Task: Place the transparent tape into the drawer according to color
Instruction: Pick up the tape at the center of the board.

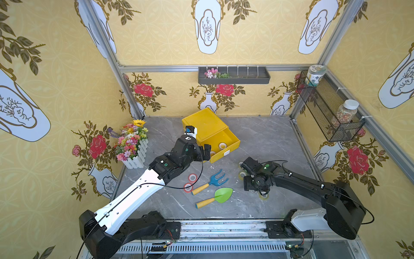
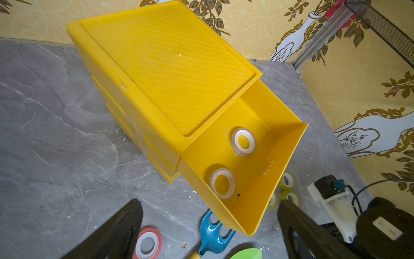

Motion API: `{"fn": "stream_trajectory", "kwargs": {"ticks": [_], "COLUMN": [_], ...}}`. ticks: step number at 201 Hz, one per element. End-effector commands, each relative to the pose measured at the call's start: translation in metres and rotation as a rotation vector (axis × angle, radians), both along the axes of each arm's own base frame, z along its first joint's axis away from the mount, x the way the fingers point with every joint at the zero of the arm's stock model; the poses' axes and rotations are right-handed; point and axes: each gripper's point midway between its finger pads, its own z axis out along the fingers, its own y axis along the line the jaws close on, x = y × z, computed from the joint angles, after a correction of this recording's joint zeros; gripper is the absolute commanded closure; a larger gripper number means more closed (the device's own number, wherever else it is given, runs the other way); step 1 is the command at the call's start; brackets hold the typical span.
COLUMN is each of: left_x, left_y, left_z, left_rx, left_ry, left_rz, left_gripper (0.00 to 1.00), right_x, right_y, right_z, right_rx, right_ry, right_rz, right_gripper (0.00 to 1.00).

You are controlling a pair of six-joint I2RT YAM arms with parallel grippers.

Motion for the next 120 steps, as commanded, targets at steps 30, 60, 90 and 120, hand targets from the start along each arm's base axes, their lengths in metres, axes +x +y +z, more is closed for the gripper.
{"fn": "stream_trajectory", "kwargs": {"ticks": [30,60,90,120], "left_x": [0.003,0.003,0.003,0.003], "left_y": [-0.001,-0.001,-0.002,-0.002], "left_z": [-0.005,-0.004,-0.006,-0.008], "left_rx": [0.009,0.009,0.011,0.012], "left_ry": [-0.005,-0.008,-0.005,-0.002], "left_rz": [-0.003,-0.002,-0.005,-0.007], "left_gripper": [0.00,0.00,0.00,0.00], "right_x": [0.017,0.014,0.007,0.003], "right_y": [0.005,0.003,-0.004,-0.004], "right_z": [-0.015,-0.025,-0.033,-0.038], "right_rx": [0.002,-0.016,-0.042,-0.033], "right_ry": [0.002,0.031,0.051,0.064], "right_rz": [0.025,0.024,0.017,0.012], "right_gripper": [0.28,0.29,0.29,0.33]}}
